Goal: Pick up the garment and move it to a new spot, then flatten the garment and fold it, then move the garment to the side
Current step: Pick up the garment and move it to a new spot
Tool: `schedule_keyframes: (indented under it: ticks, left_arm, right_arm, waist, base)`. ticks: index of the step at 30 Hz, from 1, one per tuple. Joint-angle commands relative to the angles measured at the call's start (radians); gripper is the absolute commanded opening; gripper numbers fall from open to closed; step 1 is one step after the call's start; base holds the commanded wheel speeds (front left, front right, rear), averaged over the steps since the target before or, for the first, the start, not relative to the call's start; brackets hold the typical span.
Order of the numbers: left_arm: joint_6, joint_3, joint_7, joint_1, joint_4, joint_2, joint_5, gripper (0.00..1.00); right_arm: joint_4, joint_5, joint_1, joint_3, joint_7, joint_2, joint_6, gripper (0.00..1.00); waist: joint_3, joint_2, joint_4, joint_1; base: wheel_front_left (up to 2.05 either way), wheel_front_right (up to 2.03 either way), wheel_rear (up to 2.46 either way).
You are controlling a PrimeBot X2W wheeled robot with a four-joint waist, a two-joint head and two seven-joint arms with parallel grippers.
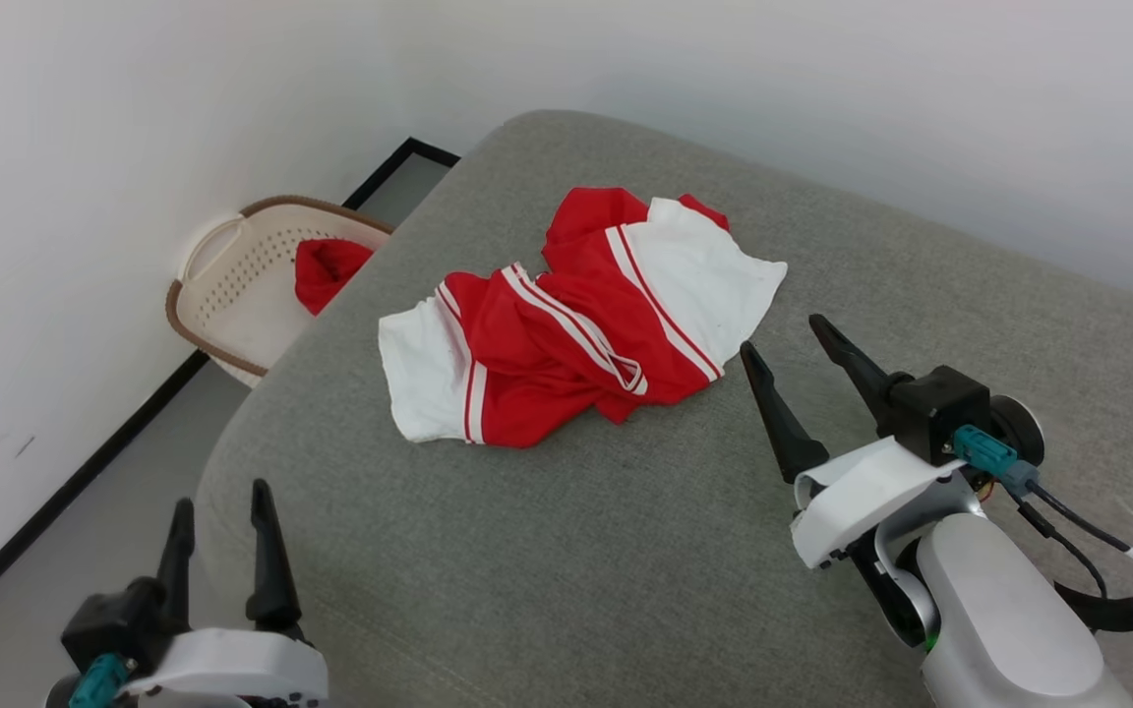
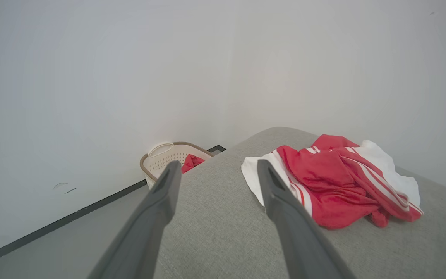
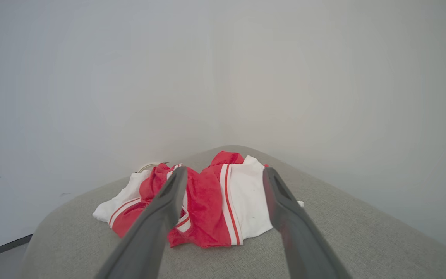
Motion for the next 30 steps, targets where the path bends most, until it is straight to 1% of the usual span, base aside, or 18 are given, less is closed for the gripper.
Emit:
schedule_keyframes:
  ticks: [1,3,5,8,11,15,16,17,19,21,22,24,25,26,27,29,30]
  left_arm:
    - [0.011,-0.007,0.0,0.013,-0.009,-0.001,-0.012,1.0]
    - [0.009,-0.021,0.0,0.008,-0.014,-0.001,-0.012,1.0]
    - [-0.007,-0.033,0.0,-0.011,-0.005,-0.001,-0.005,1.0]
    - [-0.044,-0.059,0.0,-0.06,0.034,-0.001,0.004,1.0]
    - [-0.077,-0.119,0.0,-0.15,0.106,0.024,0.036,1.0]
    - [-0.098,-0.166,0.0,-0.297,0.198,0.065,0.031,1.0]
    - [-0.098,-0.166,0.0,-0.297,0.198,0.065,0.031,1.0]
    - [-0.1,-0.174,0.001,-0.339,0.225,0.08,0.031,1.0]
    - [-0.105,-0.185,0.007,-0.428,0.28,0.096,-0.005,1.0]
    - [-0.105,-0.209,0.021,-0.513,0.344,0.139,-0.005,1.0]
    - [-0.106,-0.217,0.032,-0.552,0.377,0.141,-0.039,1.0]
    - [-0.106,-0.268,0.079,-0.624,0.448,0.194,-0.035,1.0]
    - [-0.105,-0.294,0.105,-0.661,0.479,0.21,-0.055,1.0]
    - [-0.105,-0.313,0.141,-0.693,0.508,0.213,-0.093,1.0]
    - [-0.106,-0.33,0.195,-0.719,0.544,0.224,-0.132,1.0]
    - [-0.106,-0.395,0.293,-0.773,0.597,0.276,-0.159,1.0]
    - [-0.105,-0.415,0.345,-0.791,0.624,0.289,-0.192,1.0]
  right_arm:
    - [0.006,0.008,-0.013,0.008,-0.001,0.002,0.0,1.0]
    - [0.003,0.014,-0.013,0.004,-0.001,0.0,0.0,1.0]
    - [-0.002,0.018,0.0,-0.017,-0.001,-0.006,0.0,1.0]
    - [-0.019,0.009,0.034,-0.053,-0.001,-0.013,0.0,1.0]
    - [-0.052,-0.01,0.072,-0.105,-0.001,-0.019,0.0,1.0]
    - [-0.092,-0.041,0.075,-0.12,-0.001,-0.003,0.0,1.0]
    - [-0.092,-0.041,0.075,-0.12,-0.001,-0.003,0.0,1.0]
    - [-0.1,-0.049,0.066,-0.119,-0.001,-0.003,0.0,1.0]
    - [-0.117,-0.063,0.045,-0.117,-0.001,-0.003,0.0,1.0]
    - [-0.13,-0.07,0.028,-0.115,-0.001,-0.002,0.0,1.0]
    - [-0.136,-0.072,0.02,-0.116,-0.001,-0.001,0.0,1.0]
    - [-0.143,-0.064,0.008,-0.117,-0.001,0.0,0.0,1.0]
    - [-0.146,-0.059,0.002,-0.118,-0.001,0.001,0.0,1.0]
    - [-0.149,-0.057,-0.004,-0.121,-0.001,0.0,0.0,1.0]
    - [-0.152,-0.054,-0.006,-0.124,-0.001,0.002,0.0,1.0]
    - [-0.154,-0.056,-0.009,-0.126,-0.001,0.002,0.0,1.0]
    - [-0.157,-0.055,-0.011,-0.124,-0.001,0.005,0.0,1.0]
  waist:
    - [0.003,-0.0001,0.002,0.0]
    - [0.002,-0.0001,0.0,0.0]
    - [0.0,-0.0001,-0.003,0.0]
    - [-0.004,-0.0001,-0.01,0.0]
    - [-0.002,-0.0001,-0.021,0.0]
    - [0.049,-0.0001,-0.12,0.0]
    - [0.049,-0.0001,-0.12,0.0]
    - [0.069,-0.0001,-0.149,0.0]
    - [0.108,-0.0001,-0.205,0.0]
    - [0.145,-0.0001,-0.258,0.0]
    - [0.159,-0.0001,-0.284,0.0]
    - [0.181,-0.0001,-0.333,0.0]
    - [0.189,-0.0001,-0.354,0.0]
    - [0.197,-0.0001,-0.374,0.0]
    - [0.205,-0.0001,-0.392,0.0]
    - [0.214,-0.0001,-0.421,0.0]
    - [0.216,-0.0001,-0.436,0.0]
  base:
    - [0.0,0.0,0.0]
    - [0.0,0.0,0.0]
    - [0.0,0.0,0.0]
    - [0.0,0.0,0.0]
    - [0.0,0.0,0.0]
    - [0.0,0.0,0.0]
    - [0.0,0.0,0.0]
    - [0.0,0.0,0.0]
    - [0.0,0.0,0.0]
    - [0.0,0.0,0.0]
    - [0.0,0.0,0.0]
    - [0.0,0.0,0.0]
    - [0.0,0.0,0.0]
    - [0.0,0.0,0.0]
    - [0.0,0.0,0.0]
    - [0.0,0.0,0.0]
    - [0.0,0.0,0.0]
